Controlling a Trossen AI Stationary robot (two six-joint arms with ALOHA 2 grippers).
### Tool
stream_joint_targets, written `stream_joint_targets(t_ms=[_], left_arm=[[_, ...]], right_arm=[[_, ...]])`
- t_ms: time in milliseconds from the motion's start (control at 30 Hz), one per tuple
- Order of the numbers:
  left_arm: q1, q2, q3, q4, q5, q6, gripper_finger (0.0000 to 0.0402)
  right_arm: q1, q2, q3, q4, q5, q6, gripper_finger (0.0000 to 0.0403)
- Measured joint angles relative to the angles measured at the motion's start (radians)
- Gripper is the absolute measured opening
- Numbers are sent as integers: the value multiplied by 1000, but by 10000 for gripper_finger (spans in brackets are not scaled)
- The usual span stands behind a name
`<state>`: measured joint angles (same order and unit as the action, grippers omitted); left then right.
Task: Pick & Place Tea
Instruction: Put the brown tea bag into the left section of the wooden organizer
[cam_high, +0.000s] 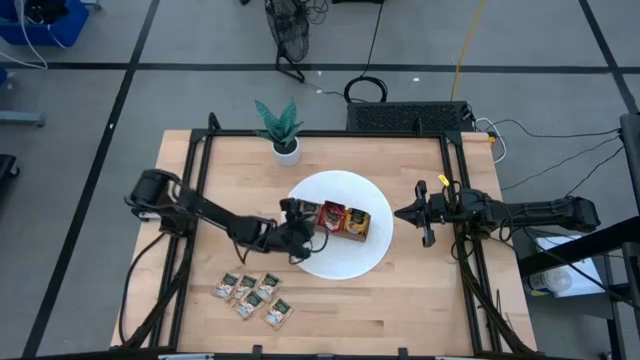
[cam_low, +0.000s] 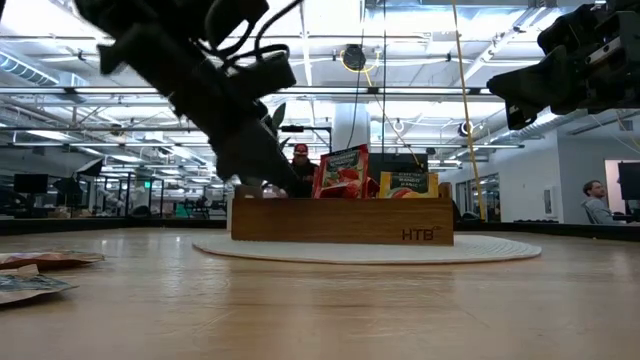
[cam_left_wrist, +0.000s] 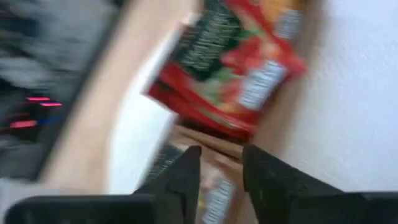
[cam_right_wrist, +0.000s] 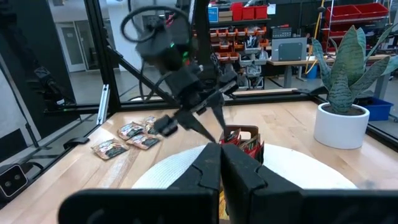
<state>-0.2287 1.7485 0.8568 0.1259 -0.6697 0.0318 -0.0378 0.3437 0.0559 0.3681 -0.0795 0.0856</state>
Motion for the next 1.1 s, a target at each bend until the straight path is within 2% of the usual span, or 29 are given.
stream_joint_targets(t_ms=[100,133,200,300,467,633,867,1100], left_arm=[[44,-71,32,-196,170,-15,70],[61,-88,53,-265,209,-18,39],[99,-101,91,-388,256,-33,13],[140,-99,152,-499,284,6,5],[176,-73,243,-592,430,71,3],[194,-4,314,-696,469,97,2],[198,79,323,-717,479,149,1],[218,91,321,-732,597,143,1]], right_arm=[[0,0,0,0,0,0,4],[0,-1,0,-1,0,0,4],[0,0,0,0,0,0,4],[0,0,0,-1,0,0,4],[0,0,0,-1,0,0,4],[0,0,0,-3,0,0,4],[0,0,0,-2,0,0,4],[0,0,0,-1,0,0,4]])
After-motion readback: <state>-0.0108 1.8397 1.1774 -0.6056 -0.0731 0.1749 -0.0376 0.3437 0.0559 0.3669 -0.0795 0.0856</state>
